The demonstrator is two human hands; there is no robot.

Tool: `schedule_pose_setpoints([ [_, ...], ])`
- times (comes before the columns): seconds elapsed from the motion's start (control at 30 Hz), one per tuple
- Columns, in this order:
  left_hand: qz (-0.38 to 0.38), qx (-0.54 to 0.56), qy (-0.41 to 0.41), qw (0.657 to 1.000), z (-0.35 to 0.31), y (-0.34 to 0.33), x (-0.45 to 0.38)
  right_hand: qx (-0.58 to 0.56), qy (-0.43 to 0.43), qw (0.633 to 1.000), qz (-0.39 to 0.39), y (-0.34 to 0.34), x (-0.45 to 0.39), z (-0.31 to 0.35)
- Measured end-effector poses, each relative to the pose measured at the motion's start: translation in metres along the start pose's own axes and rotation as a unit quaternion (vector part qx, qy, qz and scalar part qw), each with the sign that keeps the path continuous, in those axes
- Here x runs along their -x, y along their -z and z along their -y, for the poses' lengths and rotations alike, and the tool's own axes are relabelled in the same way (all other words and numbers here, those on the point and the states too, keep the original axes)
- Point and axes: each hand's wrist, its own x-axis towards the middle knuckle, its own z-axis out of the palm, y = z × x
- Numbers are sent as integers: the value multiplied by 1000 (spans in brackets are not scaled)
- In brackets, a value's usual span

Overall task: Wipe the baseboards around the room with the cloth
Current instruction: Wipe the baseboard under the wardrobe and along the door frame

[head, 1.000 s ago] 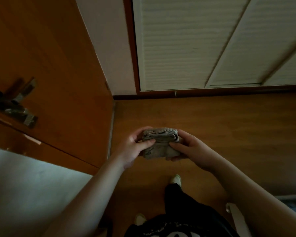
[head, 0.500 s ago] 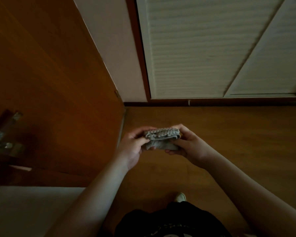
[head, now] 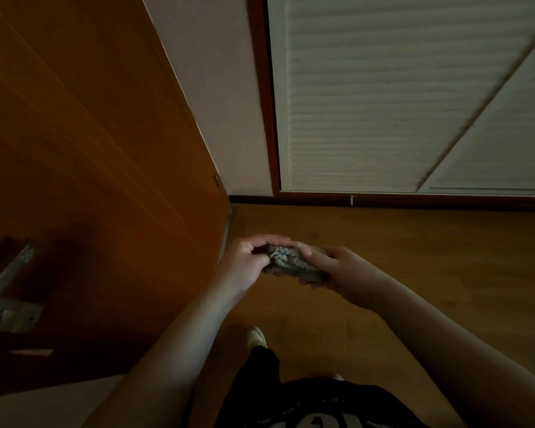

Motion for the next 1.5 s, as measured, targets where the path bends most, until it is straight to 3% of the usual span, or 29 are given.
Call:
schedule_pose_setpoints([
  [0.07, 36, 6, 28, 999, 0, 18, -14, 54, 28, 998, -21, -9, -16, 10],
  [0.2, 152, 128, 56, 978, -4, 68, -43, 141, 79, 983, -81, -31, -52, 32],
  [0.4, 110, -93, 1, 990, 3, 111, -89, 195, 114, 966, -124, -55, -97, 55],
  [0.57, 151, -133, -82, 976, 3, 120, -121, 164, 115, 972, -121, -46, -114, 61],
  [0.87, 137, -158, -86, 974, -12, 86, -219, 91, 158, 971, -158, 23, -165, 79],
  [1.2, 139, -245, -39, 959, -36, 63, -345, 177, 156, 966, -106, 126, -255, 123],
  [1.5, 116, -322, -53, 938, 22, 120, -385, 280, 196, 938, -66, 108, -349, 122],
])
